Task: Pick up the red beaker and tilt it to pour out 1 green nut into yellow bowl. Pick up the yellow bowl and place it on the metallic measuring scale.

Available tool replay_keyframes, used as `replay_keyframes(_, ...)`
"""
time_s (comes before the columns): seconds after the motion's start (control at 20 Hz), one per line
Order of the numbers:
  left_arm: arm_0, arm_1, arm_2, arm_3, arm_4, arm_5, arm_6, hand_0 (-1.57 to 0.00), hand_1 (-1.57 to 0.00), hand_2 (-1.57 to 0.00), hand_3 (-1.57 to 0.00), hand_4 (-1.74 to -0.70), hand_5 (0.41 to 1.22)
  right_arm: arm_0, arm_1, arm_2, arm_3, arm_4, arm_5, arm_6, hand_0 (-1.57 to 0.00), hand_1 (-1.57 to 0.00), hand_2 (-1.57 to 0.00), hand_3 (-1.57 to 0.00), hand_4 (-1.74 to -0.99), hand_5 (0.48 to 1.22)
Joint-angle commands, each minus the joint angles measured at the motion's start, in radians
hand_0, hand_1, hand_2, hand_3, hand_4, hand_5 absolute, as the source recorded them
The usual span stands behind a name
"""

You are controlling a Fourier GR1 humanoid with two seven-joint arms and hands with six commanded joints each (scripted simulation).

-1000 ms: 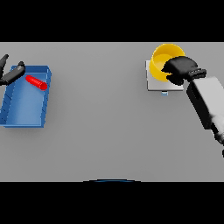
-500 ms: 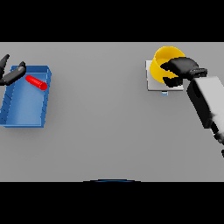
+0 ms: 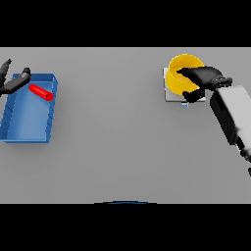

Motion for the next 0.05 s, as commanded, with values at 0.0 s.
replay_keyframes(0.0, 0.016, 0.004, 0.004, -0.004, 0.005, -0.002, -0.014, 0.00, 0.00, 0.00, 0.00, -0.83, 0.760, 0.010, -0.010, 0.001, -0.008, -0.002, 0.001, -0.013, -0.06, -0.06, -0.05, -0.04, -1.390, 0.779)
